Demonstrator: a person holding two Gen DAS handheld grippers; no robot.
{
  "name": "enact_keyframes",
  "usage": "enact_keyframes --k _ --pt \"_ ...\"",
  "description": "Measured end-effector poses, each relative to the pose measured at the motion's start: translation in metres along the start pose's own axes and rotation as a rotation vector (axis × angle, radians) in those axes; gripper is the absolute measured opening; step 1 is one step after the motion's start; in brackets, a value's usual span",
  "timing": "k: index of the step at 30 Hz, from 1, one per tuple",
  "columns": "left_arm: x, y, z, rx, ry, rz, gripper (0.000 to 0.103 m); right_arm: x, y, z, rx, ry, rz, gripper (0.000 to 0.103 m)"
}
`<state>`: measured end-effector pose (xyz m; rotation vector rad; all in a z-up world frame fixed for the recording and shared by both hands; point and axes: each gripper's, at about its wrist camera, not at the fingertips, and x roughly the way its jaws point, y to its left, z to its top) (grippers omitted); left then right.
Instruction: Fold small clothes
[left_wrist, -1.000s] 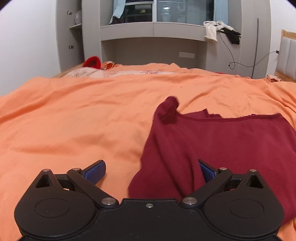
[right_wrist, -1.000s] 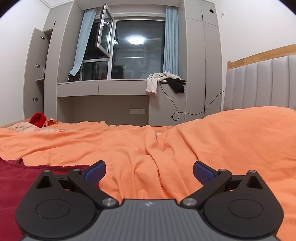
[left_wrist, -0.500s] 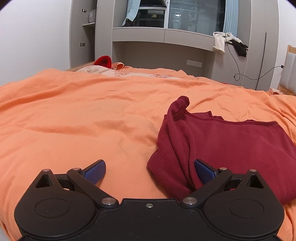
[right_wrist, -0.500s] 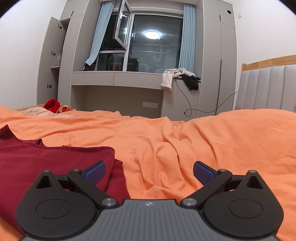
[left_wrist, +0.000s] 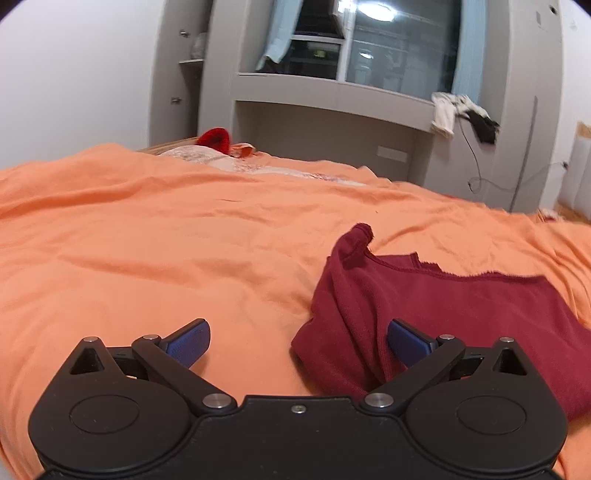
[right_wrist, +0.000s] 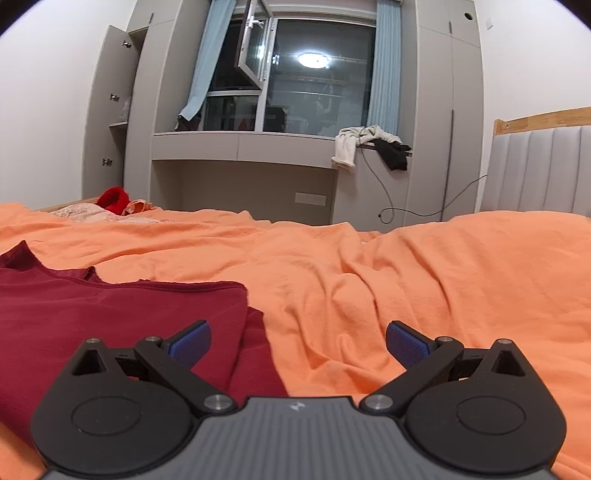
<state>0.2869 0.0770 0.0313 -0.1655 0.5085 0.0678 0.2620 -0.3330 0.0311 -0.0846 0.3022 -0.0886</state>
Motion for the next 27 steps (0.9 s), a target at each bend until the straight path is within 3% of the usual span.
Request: enact_keyframes --k 8,12,16,19,22,24,27 --pt "-0.015 -0.005 -0.014 -0.053 -0.021 -0.029 0.102 0.008 0.023 0.010 -0.012 0.033 0.082 0.103" --pt "-0.016 -0.007 -0.021 -0.074 -0.013 -0.062 0.102 0.036 0.024 0.026 -0.033 0.115 0.210 0.103" --pt "-0.014 -0.010 -0.026 -0.079 -0.023 -0.052 0.102 0.073 0.021 0.034 -0.053 0.159 0.194 0.101" --pt "-0.012 -0.015 -0.029 -0.065 -0.042 -0.040 0.102 0.093 0.019 0.037 -0.043 0.155 0.191 0.090" --pt "-0.012 -0.020 -0.032 -0.056 -0.054 -0.048 0.102 0.110 0.017 0.036 -0.019 0.162 0.233 0.069" --pt "-0.011 -0.022 -0.033 -0.049 -0.060 -0.064 0.102 0.119 0.017 0.034 -0.023 0.179 0.240 0.033" --pt "-0.009 -0.028 -0.034 -0.024 -0.062 -0.072 0.102 0.123 0.015 0.030 -0.014 0.188 0.221 0.005"
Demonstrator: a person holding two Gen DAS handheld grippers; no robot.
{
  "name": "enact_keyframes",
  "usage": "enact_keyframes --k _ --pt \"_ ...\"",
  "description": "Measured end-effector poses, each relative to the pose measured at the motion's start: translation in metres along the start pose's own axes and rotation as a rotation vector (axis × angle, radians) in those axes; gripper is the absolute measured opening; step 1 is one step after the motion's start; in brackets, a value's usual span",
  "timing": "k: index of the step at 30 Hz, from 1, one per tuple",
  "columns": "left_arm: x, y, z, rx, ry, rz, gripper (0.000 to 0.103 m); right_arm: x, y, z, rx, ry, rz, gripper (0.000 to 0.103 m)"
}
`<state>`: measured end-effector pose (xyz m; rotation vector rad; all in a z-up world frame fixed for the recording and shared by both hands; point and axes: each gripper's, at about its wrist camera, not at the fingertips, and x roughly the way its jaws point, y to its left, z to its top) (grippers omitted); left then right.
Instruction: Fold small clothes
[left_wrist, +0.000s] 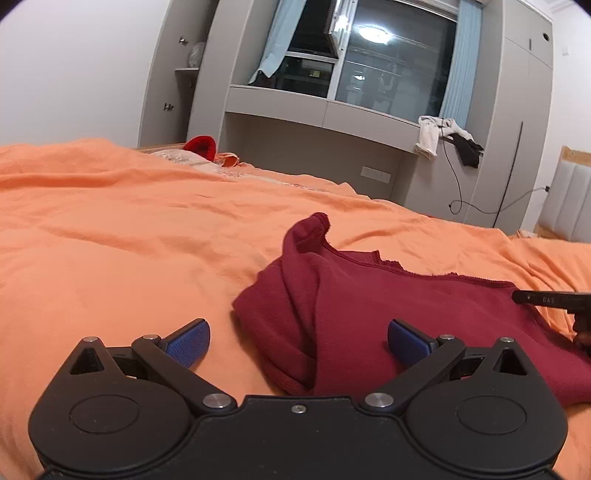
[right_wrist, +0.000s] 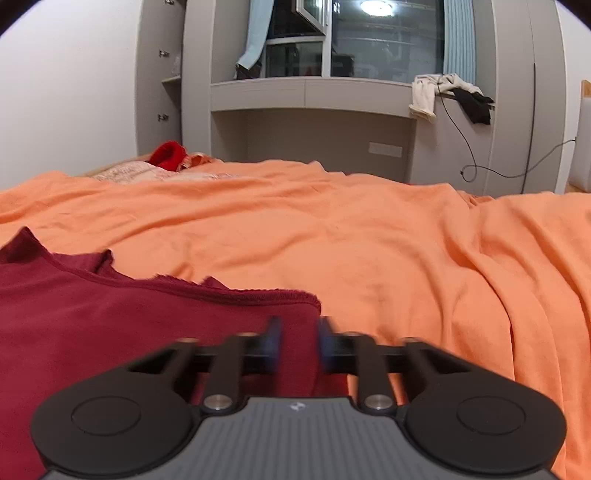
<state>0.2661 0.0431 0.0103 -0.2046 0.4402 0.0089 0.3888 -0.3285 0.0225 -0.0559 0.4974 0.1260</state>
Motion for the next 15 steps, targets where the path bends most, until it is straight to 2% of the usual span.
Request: enact_keyframes --k 6,11,13,15 --pt "0.001 -0.006 -0.002 0.029 0.002 -0.024 0.102 -0.010 -0.014 0.001 0.050 -0.038 -0.066 0.003" --pt "-0.001 -0.002 -0.001 0.021 -0.001 -0.032 0.102 -0.005 -0.019 -0.004 0.042 -0.008 -0.167 0.000" --pt "-0.002 -0.001 0.000 0.013 0.000 -0.039 0.102 -0.006 -0.031 -0.007 0.109 -0.010 -0.114 0.000" --pt "-0.004 0.001 0.001 0.005 -0.001 -0.051 0.102 -0.010 -0.033 -0.007 0.113 -0.017 -0.103 0.000"
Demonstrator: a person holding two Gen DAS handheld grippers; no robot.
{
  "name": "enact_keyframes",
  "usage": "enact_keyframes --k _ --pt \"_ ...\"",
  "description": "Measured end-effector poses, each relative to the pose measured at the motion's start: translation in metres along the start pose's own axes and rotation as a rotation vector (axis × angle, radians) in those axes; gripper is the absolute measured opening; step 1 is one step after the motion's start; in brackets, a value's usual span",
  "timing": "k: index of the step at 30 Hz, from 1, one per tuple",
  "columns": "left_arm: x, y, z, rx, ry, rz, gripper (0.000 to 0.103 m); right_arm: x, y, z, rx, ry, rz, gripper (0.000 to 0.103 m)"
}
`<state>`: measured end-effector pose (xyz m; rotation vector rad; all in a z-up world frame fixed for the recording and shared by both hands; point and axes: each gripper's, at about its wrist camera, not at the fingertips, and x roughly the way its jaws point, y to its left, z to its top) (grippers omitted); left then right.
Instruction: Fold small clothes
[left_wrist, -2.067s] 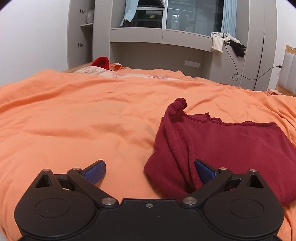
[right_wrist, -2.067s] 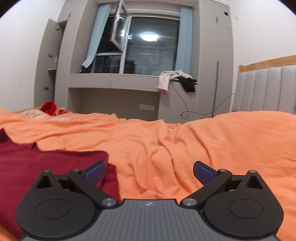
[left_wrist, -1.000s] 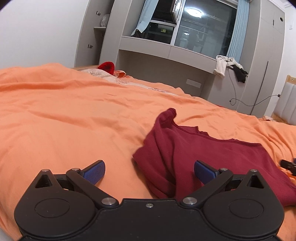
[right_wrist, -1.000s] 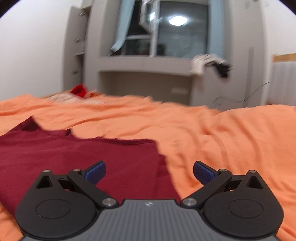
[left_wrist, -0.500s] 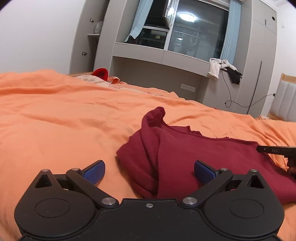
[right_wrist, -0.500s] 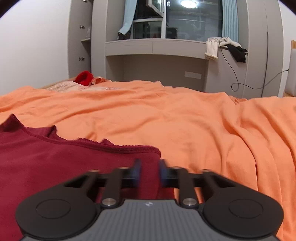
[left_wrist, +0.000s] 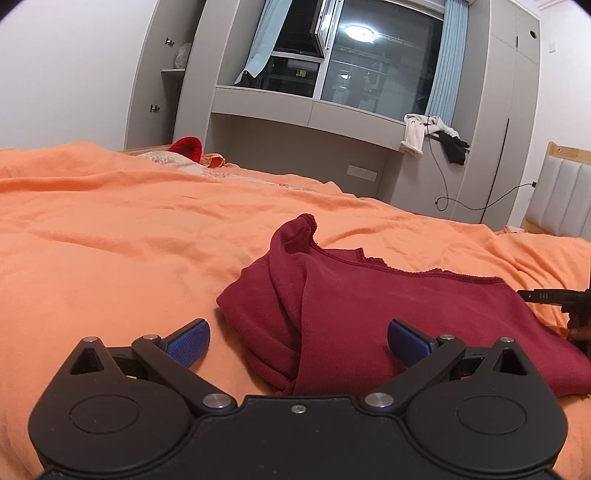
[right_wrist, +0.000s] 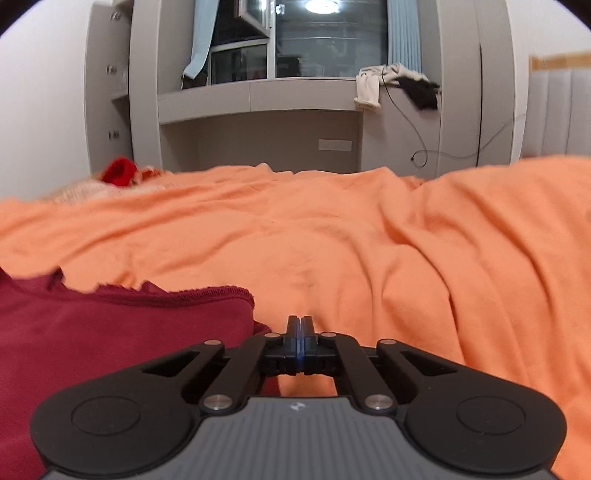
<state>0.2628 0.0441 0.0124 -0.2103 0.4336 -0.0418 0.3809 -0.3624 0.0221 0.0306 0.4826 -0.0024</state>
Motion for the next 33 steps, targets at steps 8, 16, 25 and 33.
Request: enact_keyframes --k 8,16,25,33 --pt "-0.005 -0.002 0.000 -0.087 0.014 -0.035 0.102 -0.038 0.011 0.007 -0.035 -0.066 0.010 0.049" --pt "-0.013 -0.002 -0.007 -0.209 -0.026 0.016 0.102 -0.091 0.033 0.000 -0.015 -0.131 0.112 0.091" --pt "-0.025 -0.011 -0.024 -0.251 -0.040 -0.003 0.102 -0.111 0.078 -0.024 -0.095 -0.103 0.205 0.102" --pt "-0.031 -0.024 -0.034 -0.242 -0.019 -0.089 0.102 -0.126 0.104 -0.048 -0.070 -0.170 0.145 0.103"
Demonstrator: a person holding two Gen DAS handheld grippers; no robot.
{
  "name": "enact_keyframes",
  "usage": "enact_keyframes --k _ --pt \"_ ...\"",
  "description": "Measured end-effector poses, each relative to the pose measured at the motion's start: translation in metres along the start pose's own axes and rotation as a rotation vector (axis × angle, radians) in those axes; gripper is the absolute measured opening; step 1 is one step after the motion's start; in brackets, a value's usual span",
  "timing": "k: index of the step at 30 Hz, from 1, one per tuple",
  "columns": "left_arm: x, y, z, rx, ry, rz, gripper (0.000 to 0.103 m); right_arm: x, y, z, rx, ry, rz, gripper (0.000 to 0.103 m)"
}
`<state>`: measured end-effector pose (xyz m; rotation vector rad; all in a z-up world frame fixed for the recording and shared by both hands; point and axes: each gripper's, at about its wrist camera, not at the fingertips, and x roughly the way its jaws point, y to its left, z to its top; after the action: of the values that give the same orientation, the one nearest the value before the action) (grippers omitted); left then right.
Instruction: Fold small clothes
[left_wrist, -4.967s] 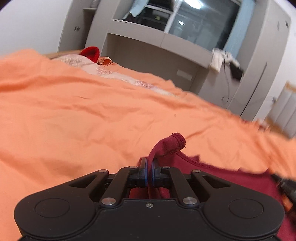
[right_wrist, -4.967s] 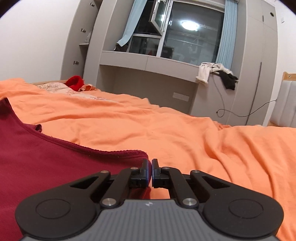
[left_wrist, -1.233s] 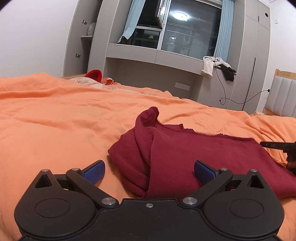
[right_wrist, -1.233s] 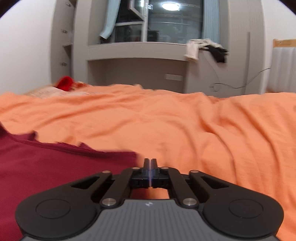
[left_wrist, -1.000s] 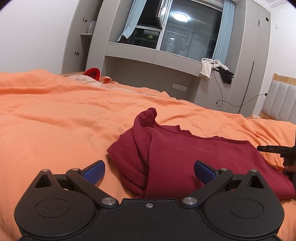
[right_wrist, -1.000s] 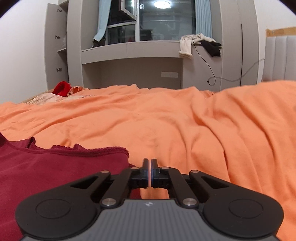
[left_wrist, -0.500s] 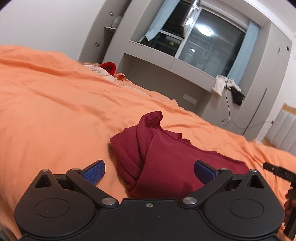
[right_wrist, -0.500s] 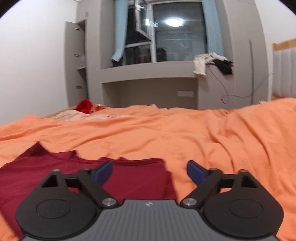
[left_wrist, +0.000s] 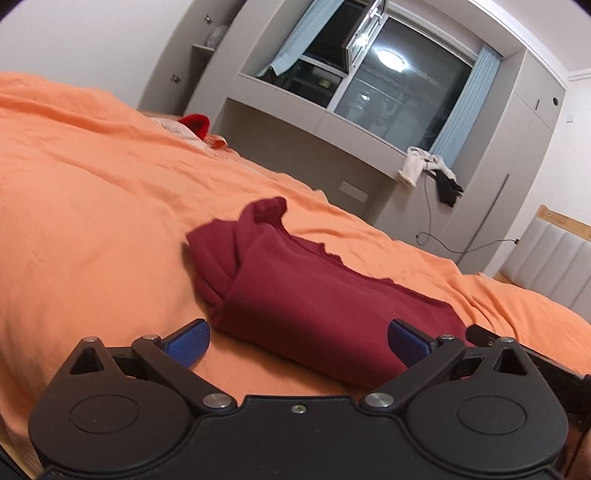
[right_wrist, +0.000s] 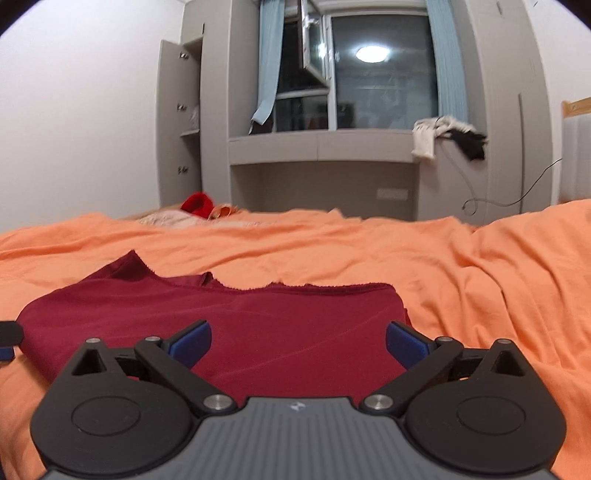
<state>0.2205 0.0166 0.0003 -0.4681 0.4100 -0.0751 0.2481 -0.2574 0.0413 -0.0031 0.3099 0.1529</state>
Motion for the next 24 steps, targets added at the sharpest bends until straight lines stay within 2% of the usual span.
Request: enact_keyframes --k 3,8,11,19,22,24 --pt "0.003 0.002 -0.001 -0.022 0.023 -0.026 0.102 -0.003 0.010 -0.004 -0.028 -0.006 0.009 0.103" --pt "0.011 0.004 -0.002 -0.051 0.048 -0.020 0.102 -0.003 0.033 -0.012 -0.097 -0.005 0.051 0.103" --pt "0.013 0.003 -0.002 -0.052 0.052 -0.017 0.102 0.000 0.046 -0.013 -0.134 -0.023 0.036 0.103" --pt "0.015 0.005 -0.002 -0.044 0.069 -0.018 0.102 0.018 0.060 -0.015 -0.134 0.006 0.024 0.103" --pt "0.016 0.007 0.000 -0.066 0.076 -0.043 0.102 0.028 0.064 -0.019 -0.157 0.050 0.006 0.103" --pt "0.015 0.009 0.001 -0.091 0.082 -0.076 0.102 0.028 0.062 -0.019 -0.141 0.049 -0.005 0.103"
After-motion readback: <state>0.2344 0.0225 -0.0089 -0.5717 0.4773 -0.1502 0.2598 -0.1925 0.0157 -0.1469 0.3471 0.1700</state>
